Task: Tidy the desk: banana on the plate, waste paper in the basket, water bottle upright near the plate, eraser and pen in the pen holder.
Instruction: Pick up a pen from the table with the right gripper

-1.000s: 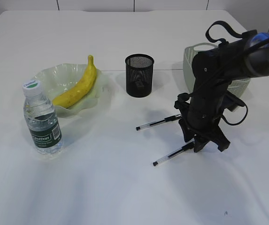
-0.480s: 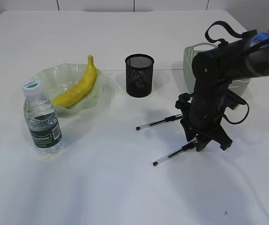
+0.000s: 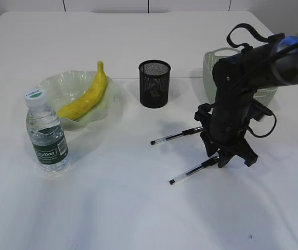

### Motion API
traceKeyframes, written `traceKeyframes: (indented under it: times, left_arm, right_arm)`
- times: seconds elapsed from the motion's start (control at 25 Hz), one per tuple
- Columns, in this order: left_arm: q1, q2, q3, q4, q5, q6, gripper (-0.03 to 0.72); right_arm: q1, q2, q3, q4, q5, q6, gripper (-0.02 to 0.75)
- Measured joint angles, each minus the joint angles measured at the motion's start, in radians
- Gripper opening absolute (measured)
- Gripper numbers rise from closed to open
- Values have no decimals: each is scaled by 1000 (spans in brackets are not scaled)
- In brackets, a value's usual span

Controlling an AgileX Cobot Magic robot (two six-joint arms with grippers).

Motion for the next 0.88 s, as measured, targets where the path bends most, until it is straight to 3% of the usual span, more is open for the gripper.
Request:
traceKeyframes:
  times: [0.28, 0.72, 0.88]
  left_arm:
    - [0, 0, 0, 0, 0, 0, 537]
    - [0, 0, 0, 2, 0, 0, 537]
    - [0, 0, 0, 7, 0, 0, 537]
  right_arm:
    - [0, 13, -4, 76, -2, -2, 276]
    - [0, 15, -8, 93, -2, -12, 276]
    - [0, 15, -8, 95, -2, -25, 235]
